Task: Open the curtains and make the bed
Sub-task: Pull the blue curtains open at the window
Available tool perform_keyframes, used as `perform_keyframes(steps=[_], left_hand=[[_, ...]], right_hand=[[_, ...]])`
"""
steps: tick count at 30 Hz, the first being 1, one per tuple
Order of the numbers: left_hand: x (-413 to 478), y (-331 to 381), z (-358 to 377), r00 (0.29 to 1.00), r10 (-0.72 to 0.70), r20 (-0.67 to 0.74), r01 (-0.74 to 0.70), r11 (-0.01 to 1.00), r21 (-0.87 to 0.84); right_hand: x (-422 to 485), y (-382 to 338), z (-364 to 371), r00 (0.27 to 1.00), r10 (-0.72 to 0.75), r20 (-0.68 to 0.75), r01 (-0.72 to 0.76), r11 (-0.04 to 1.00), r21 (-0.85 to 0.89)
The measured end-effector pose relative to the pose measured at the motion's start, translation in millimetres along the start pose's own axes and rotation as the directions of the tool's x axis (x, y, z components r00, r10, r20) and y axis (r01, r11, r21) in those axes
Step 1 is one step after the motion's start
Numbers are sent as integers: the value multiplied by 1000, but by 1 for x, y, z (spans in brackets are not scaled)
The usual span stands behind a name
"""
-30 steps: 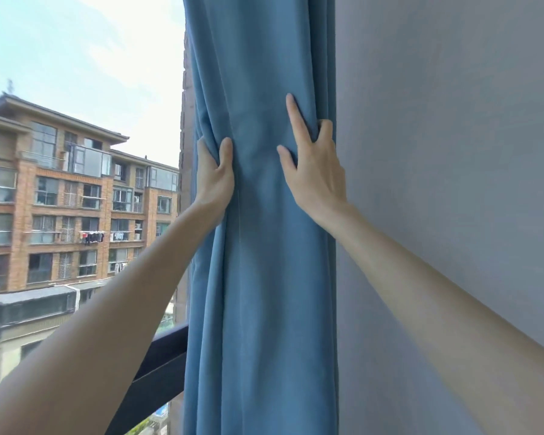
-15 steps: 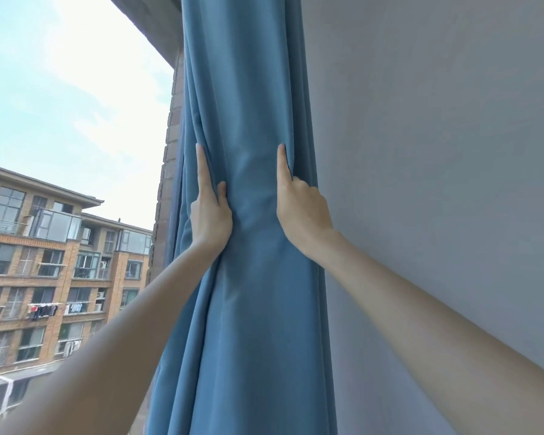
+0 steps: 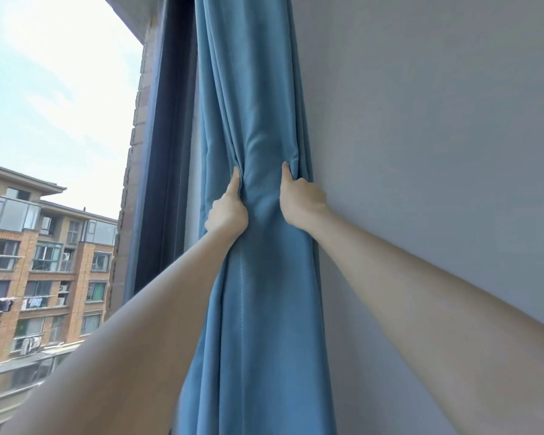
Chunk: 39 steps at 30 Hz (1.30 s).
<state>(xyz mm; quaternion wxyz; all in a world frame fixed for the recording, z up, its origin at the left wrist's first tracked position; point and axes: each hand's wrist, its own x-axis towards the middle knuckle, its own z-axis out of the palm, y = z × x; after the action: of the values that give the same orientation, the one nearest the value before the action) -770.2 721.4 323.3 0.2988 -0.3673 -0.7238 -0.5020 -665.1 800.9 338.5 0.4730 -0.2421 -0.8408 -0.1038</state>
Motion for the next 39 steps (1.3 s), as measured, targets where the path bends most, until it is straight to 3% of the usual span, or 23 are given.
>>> perform_keyframes(steps=[6,9,12,16,23,27,31,39], left_hand=[[-46,-1,-6,995,8,102,10,984,-177],[-83,-7,-6,990,117,-77,-124,987,-101],[-120,-14,-7,926,274,-261,-301,951,-71],[-155,-29,-5,818,495,-291,-450,868,212],[-198,-57,-32,814,509,-279,-446,856,261],[-223,-43,-56,842,455,-291,-380,882,279],[-247,-20,-78,879,414,-238,-396,910,121],[-294,50,-90,915,369,-163,-396,900,-185]], right_hand=[[-46,0,-6,1000,-20,3,20,999,48],[-71,-3,-6,999,-26,-42,30,994,104],[-98,-4,-9,994,-24,-109,33,996,82],[-135,-5,-14,946,-42,-320,61,997,48],[-185,-19,-18,905,-41,-423,65,997,43],[-213,-21,-24,939,12,-343,40,989,144],[-247,-21,-40,949,45,-311,68,937,344],[-307,22,-94,956,110,-272,-3,931,365]])
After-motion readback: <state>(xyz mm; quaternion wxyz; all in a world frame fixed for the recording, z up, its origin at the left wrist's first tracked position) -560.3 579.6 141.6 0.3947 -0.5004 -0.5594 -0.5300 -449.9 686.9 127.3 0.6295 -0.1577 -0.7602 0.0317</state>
